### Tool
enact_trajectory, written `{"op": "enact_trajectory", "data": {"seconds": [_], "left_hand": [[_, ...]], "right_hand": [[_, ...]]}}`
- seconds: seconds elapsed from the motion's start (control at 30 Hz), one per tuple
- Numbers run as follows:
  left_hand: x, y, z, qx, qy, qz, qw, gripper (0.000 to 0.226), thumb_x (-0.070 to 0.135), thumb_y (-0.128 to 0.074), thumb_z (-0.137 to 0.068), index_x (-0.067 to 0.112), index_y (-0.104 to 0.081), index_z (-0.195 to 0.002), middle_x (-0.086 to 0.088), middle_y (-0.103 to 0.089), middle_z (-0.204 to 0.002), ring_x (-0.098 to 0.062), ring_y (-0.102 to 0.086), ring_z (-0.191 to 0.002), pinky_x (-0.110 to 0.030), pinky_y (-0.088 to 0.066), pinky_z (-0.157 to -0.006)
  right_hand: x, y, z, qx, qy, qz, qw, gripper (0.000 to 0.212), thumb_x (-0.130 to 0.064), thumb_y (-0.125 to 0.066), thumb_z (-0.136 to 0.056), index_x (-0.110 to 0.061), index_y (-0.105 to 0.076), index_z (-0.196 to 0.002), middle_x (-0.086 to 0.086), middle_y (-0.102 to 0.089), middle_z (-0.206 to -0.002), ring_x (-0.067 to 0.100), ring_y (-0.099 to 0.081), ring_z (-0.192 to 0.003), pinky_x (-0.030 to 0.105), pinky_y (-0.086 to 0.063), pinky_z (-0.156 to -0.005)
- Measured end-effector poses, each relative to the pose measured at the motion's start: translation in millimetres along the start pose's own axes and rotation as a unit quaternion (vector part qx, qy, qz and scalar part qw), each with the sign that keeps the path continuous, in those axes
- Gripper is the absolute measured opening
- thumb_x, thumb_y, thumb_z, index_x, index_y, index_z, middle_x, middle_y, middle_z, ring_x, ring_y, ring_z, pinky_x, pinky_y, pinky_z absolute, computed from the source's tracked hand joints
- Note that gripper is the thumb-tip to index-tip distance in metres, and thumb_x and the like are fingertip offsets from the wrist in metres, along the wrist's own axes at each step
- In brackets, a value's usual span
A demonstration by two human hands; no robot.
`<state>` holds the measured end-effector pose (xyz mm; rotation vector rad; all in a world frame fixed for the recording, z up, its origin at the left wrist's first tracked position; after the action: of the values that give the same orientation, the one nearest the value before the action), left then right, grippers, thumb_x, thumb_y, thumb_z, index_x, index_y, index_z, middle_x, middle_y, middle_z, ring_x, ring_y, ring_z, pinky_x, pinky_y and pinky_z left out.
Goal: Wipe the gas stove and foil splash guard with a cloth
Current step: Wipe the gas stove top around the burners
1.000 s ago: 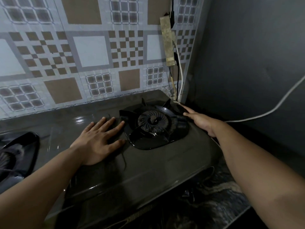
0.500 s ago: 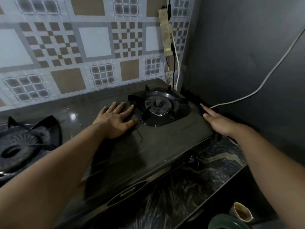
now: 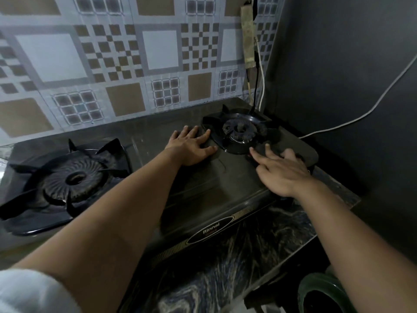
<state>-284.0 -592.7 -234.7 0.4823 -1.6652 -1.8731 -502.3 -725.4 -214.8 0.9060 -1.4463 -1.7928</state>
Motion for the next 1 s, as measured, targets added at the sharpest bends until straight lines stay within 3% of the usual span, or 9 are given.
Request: {"op": "enact_trajectory", "data": {"seconds": [0.1, 0.2, 0.3, 0.43, 0.63, 0.77, 0.93, 1.0], "left_hand": [[-0.1, -0.4, 1.8, 0.003, -0.002, 0.001, 1.0, 0.079, 0.081, -0.017, -0.089, 0.043, -0.001, -0.157, 0.001, 0.005, -0.168, -0.026, 0.01, -0.154, -0.048, 0.004, -0.123], [-1.0, -1.1, 0.8, 0.012, -0.005, 0.0, 1.0, 0.08, 0.082, -0.016, -0.088, 0.044, -0.002, -0.156, 0.0, 0.004, -0.168, -0.026, 0.008, -0.154, -0.049, 0.002, -0.123], [-1.4, -1.0, -0.6, 0.019, -0.011, 0.0, 1.0, 0.08, 0.082, -0.016, -0.087, 0.044, -0.002, -0.156, 0.0, 0.003, -0.168, -0.027, 0.008, -0.154, -0.049, 0.002, -0.123], [-0.2, -2.2, -5.0, 0.026, -0.018, 0.002, 1.0, 0.081, 0.083, -0.016, -0.086, 0.044, -0.003, -0.157, 0.0, 0.002, -0.168, -0.027, 0.008, -0.154, -0.049, 0.002, -0.122], [2.0, 9.2, 0.8, 0.012, -0.017, 0.06, 0.998, 0.077, 0.075, -0.035, -0.091, 0.041, -0.016, -0.157, -0.003, -0.009, -0.168, -0.028, -0.001, -0.154, -0.049, -0.001, -0.123], [-9.1, 30.2, 26.3, 0.054, -0.009, 0.182, 0.982, 0.065, 0.057, -0.055, -0.094, 0.036, -0.035, -0.152, -0.007, -0.032, -0.16, -0.029, -0.031, -0.146, -0.037, -0.025, -0.12], [-29.4, 46.0, 81.3, 0.078, 0.026, 0.203, 0.976, 0.061, 0.048, -0.057, -0.096, 0.037, -0.037, -0.152, -0.007, -0.029, -0.162, -0.025, -0.025, -0.149, -0.033, -0.023, -0.117], [-38.5, 51.5, 108.5, 0.098, 0.045, 0.217, 0.97, 0.059, 0.049, -0.057, -0.096, 0.04, -0.037, -0.151, -0.007, -0.026, -0.163, -0.026, -0.033, -0.146, -0.029, -0.026, -0.111]], "right_hand": [[-14.7, 3.3, 5.4, 0.028, 0.059, -0.013, 0.998, 0.058, -0.042, -0.03, -0.099, -0.055, -0.006, -0.149, -0.005, -0.024, -0.161, 0.028, -0.031, -0.13, 0.035, -0.029, -0.107], [-5.8, 16.5, 0.0, 0.09, 0.059, -0.101, 0.989, 0.055, -0.045, -0.041, -0.099, -0.053, -0.02, -0.149, -0.001, -0.054, -0.141, 0.028, -0.04, -0.125, 0.031, -0.033, -0.098], [-4.5, 6.6, -5.8, 0.147, 0.038, -0.037, 0.988, 0.052, -0.051, -0.034, -0.098, -0.046, -0.028, -0.149, -0.004, -0.041, -0.149, 0.024, -0.03, -0.135, 0.039, -0.028, -0.109], [-11.9, -21.8, -10.6, 0.135, 0.005, -0.042, 0.99, 0.056, -0.044, -0.021, -0.102, -0.029, -0.015, -0.156, -0.005, -0.011, -0.164, 0.017, -0.002, -0.151, 0.044, -0.003, -0.122], [-32.4, -24.5, -8.1, 0.121, 0.02, -0.026, 0.992, 0.062, -0.045, -0.02, -0.101, -0.021, -0.008, -0.157, 0.001, -0.003, -0.165, 0.019, -0.001, -0.151, 0.041, -0.007, -0.122], [-41.6, -24.7, -4.4, 0.12, 0.043, -0.015, 0.992, 0.062, -0.045, -0.019, -0.101, -0.019, -0.008, -0.157, 0.003, -0.002, -0.165, 0.021, -0.003, -0.151, 0.041, -0.008, -0.121], [-54.9, -25.9, -1.5, 0.107, 0.064, -0.013, 0.992, 0.066, -0.047, -0.022, -0.099, -0.018, -0.007, -0.157, 0.007, -0.003, -0.165, 0.024, -0.005, -0.151, 0.043, -0.009, -0.121], [-60.6, -27.4, -0.4, 0.101, 0.073, -0.009, 0.992, 0.067, -0.049, -0.022, -0.098, -0.019, -0.006, -0.157, 0.007, -0.003, -0.165, 0.025, -0.005, -0.151, 0.044, -0.009, -0.121]]}}
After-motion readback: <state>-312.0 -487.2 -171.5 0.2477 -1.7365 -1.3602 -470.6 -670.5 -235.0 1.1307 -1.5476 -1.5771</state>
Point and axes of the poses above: each hand's wrist, its own z-axis away from the middle knuckle, its own y-axis out of the back of the hand, x = y × z, the point moved 5 cm from there along -z, towards the middle knuckle
